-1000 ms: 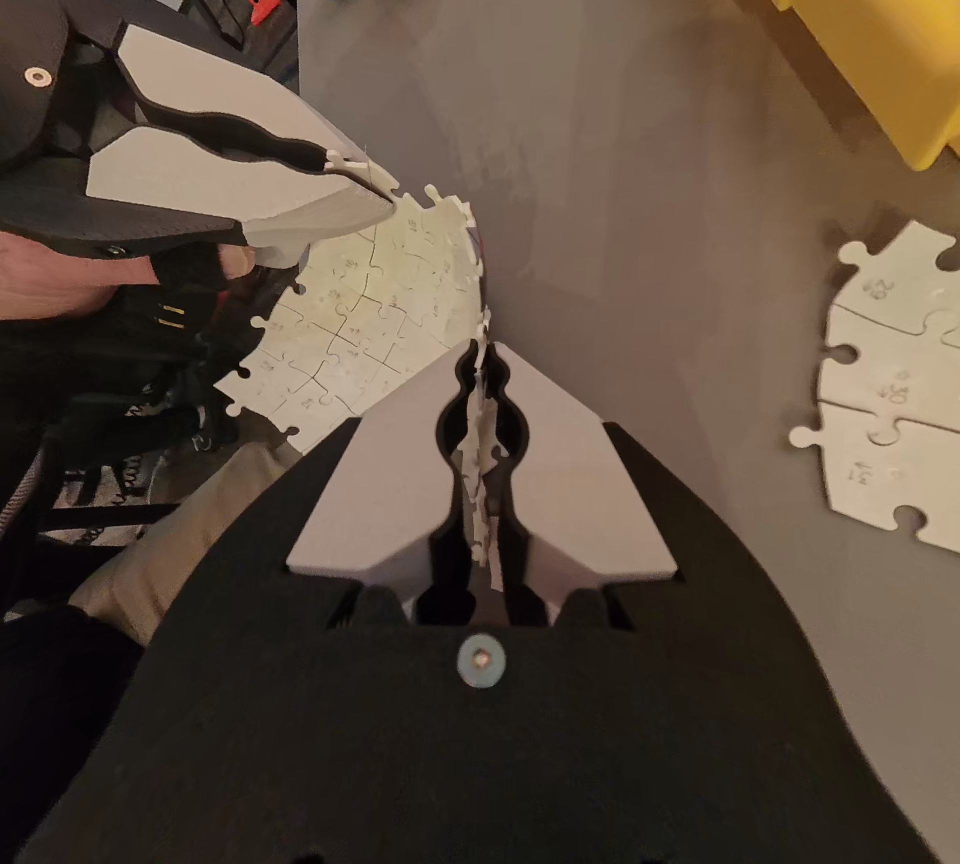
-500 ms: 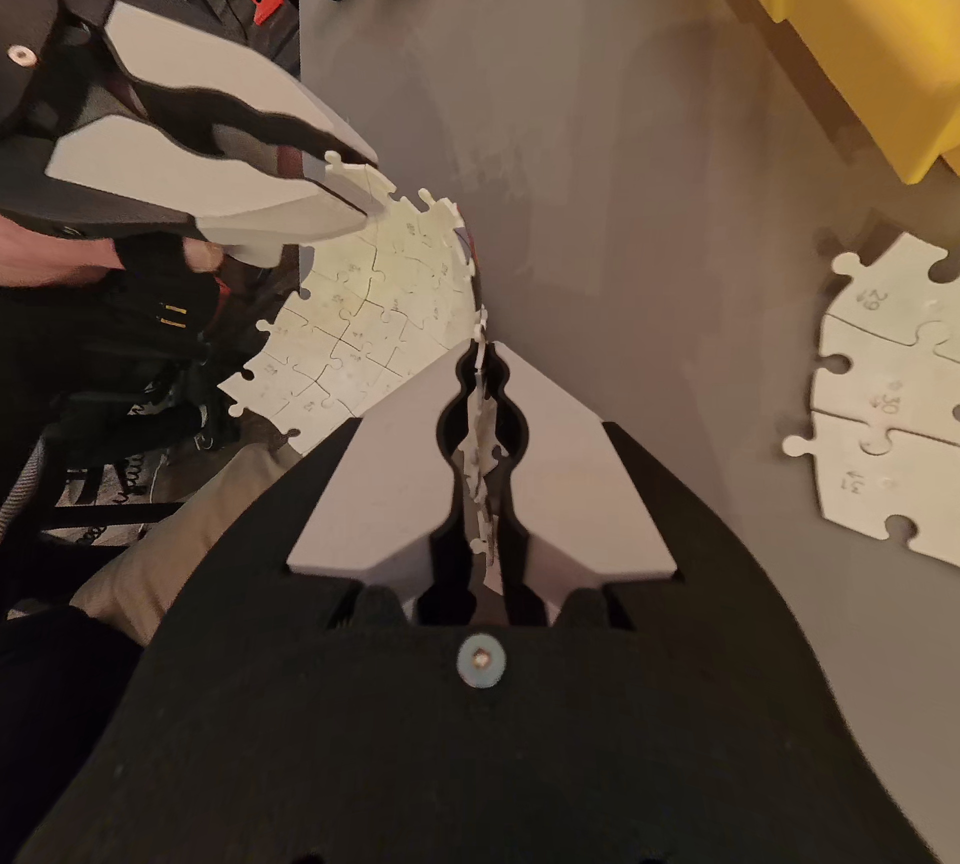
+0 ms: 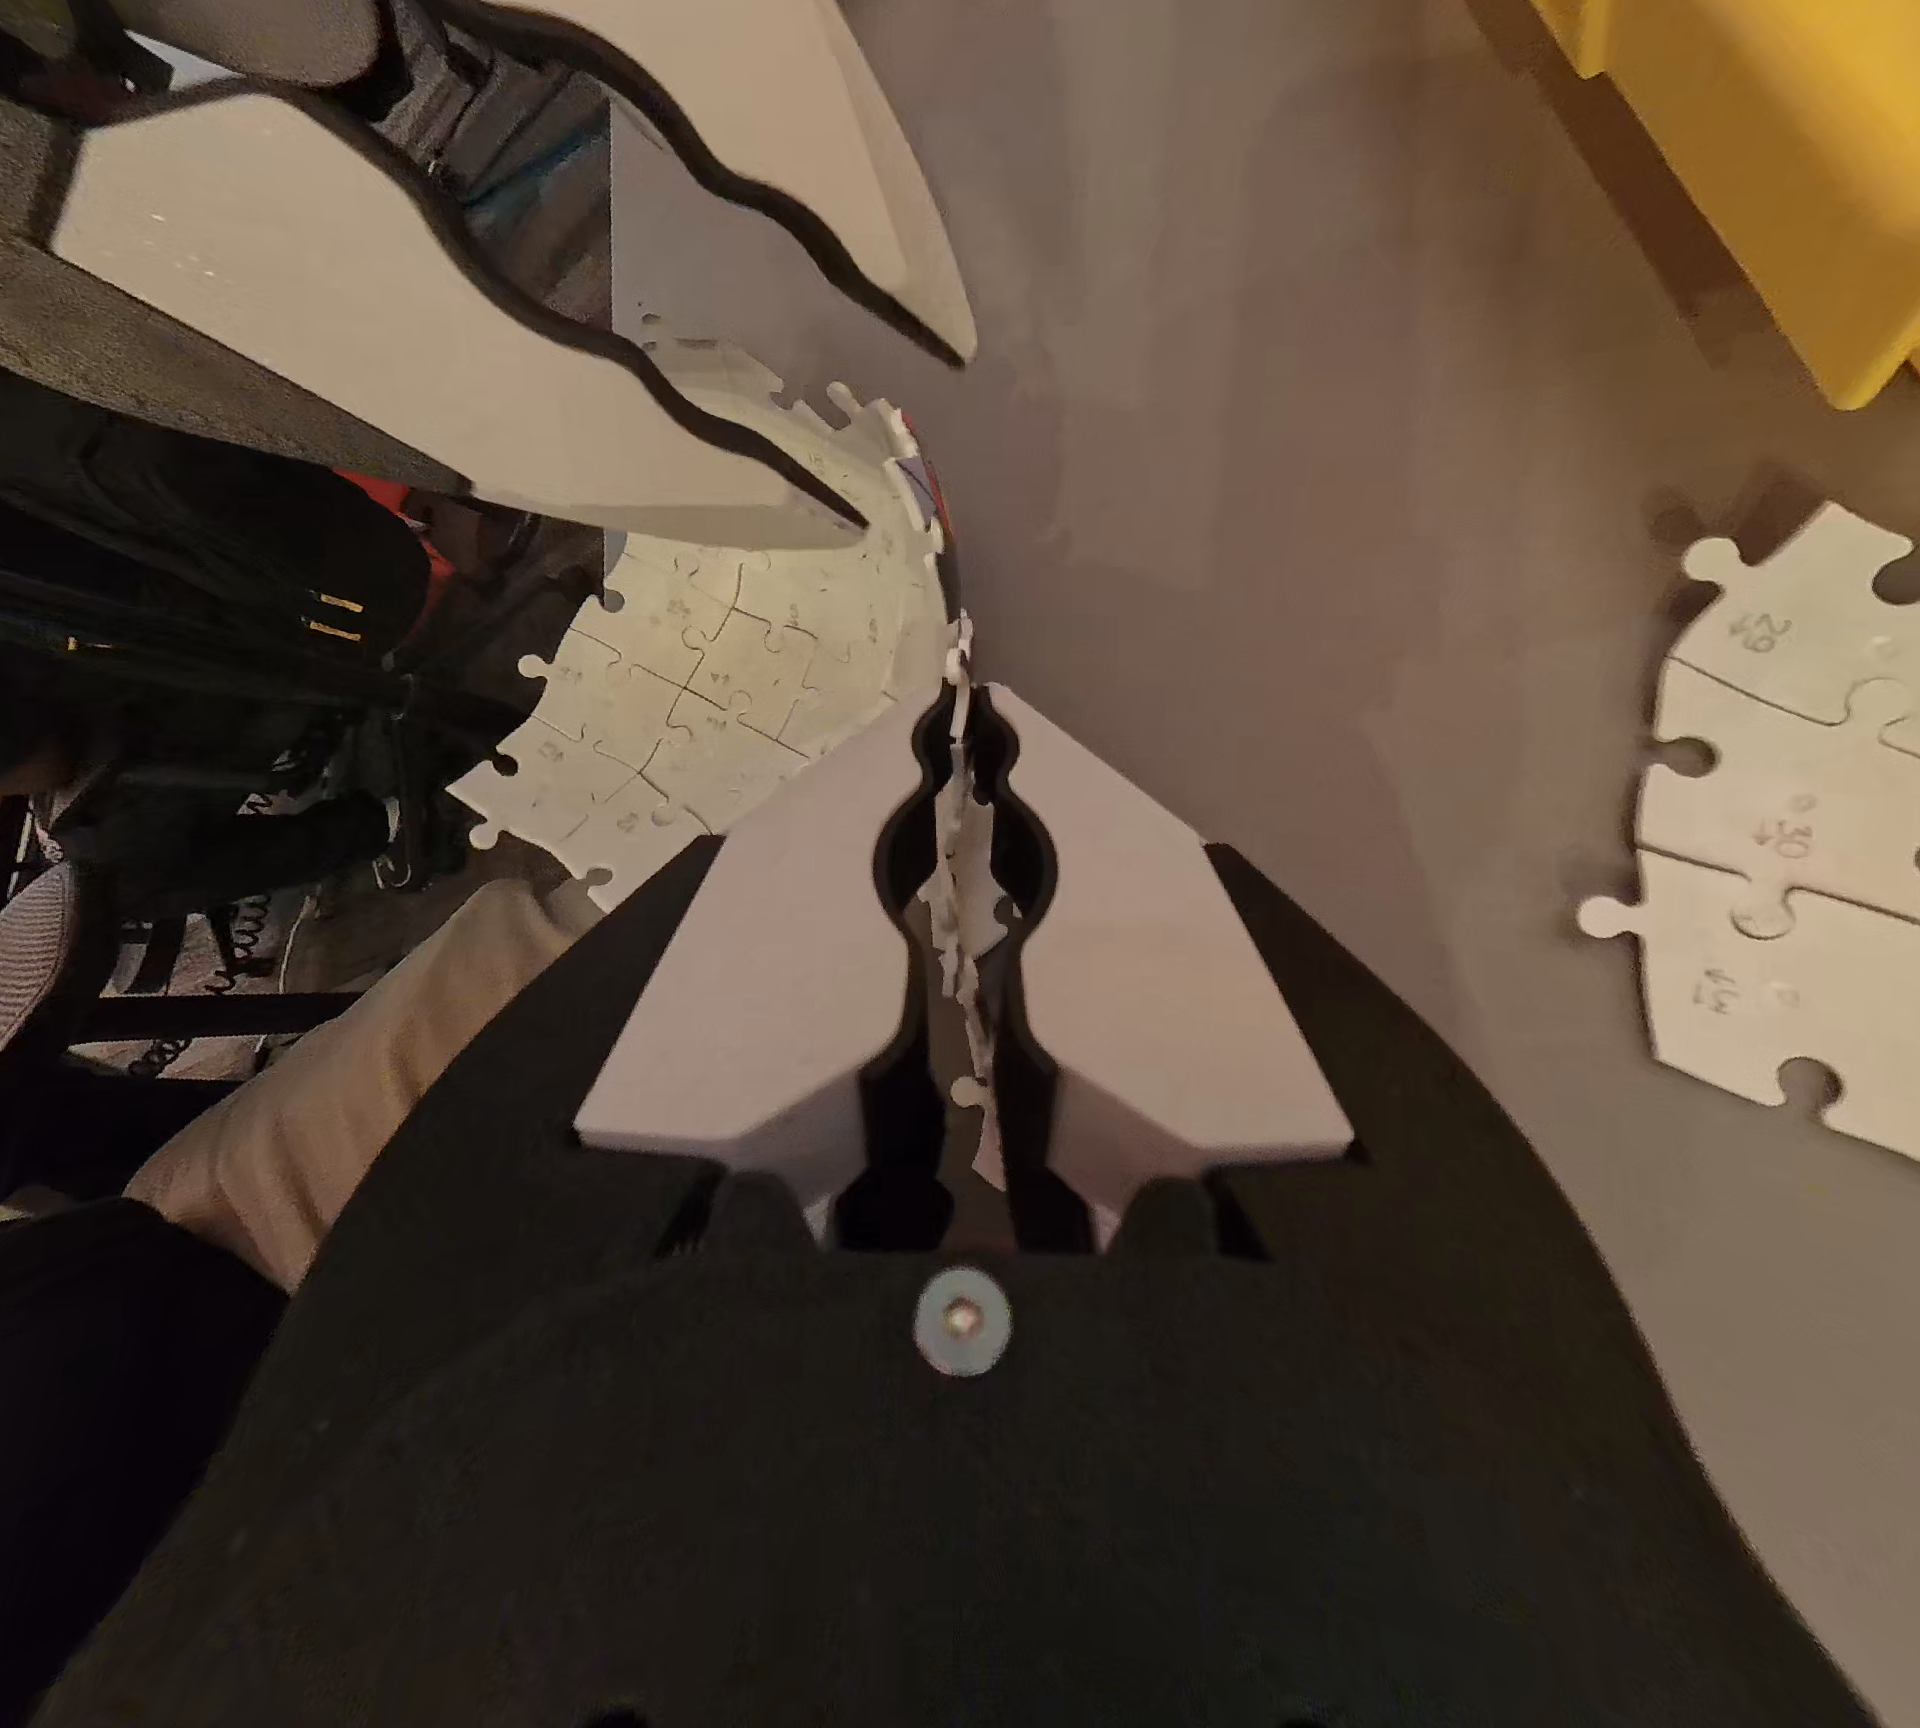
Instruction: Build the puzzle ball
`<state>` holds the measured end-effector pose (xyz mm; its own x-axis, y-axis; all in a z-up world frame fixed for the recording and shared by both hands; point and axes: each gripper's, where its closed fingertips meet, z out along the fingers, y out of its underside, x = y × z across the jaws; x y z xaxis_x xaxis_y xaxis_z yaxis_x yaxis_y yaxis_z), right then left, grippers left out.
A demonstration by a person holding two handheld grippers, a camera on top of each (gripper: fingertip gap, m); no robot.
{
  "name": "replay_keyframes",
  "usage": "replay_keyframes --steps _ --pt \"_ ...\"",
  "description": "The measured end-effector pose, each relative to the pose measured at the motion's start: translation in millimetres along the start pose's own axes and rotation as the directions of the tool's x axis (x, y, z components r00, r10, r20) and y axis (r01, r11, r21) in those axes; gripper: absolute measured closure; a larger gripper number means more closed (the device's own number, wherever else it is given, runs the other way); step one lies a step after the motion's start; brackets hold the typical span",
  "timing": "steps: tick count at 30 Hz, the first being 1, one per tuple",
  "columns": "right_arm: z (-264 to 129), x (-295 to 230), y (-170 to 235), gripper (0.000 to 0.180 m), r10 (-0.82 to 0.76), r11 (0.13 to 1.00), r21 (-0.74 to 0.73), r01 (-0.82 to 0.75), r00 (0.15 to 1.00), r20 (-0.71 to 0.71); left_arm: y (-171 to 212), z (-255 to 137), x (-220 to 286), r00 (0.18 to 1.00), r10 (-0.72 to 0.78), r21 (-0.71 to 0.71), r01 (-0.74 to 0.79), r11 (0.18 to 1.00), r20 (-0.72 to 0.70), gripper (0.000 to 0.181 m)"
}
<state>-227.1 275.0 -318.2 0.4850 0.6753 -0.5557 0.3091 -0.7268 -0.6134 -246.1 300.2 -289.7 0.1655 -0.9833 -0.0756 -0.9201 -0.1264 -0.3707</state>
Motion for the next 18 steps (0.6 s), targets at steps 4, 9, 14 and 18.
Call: replay_keyframes --steps 4,9,14,18 --pt "0.4 -0.4 -0.3 0.18 -0.004 1.0 0.002 0.004 1.0 0.002 -0.4 16.4 5.7 0.994 0.051 -0.076 -0.059 0.995 -0.098 0.162" --pt "1.3 1.1 2.1 0.18 0.004 1.0 -0.002 -0.004 1.0 0.006 1.7 25.2 10.6 0.985 0.071 -0.105 -0.088 0.991 -0.157 0.169" --pt "2.3 1.3 2.7 0.18 -0.007 1.0 -0.002 0.007 1.0 0.003 2.4 25.9 12.2 0.982 0.056 -0.101 -0.075 0.992 -0.179 0.171" --pt "2.6 0.9 1.7 0.18 -0.031 1.0 0.001 0.031 0.999 -0.013 3.1 25.2 12.3 0.978 0.024 -0.099 -0.045 0.994 -0.206 0.172"
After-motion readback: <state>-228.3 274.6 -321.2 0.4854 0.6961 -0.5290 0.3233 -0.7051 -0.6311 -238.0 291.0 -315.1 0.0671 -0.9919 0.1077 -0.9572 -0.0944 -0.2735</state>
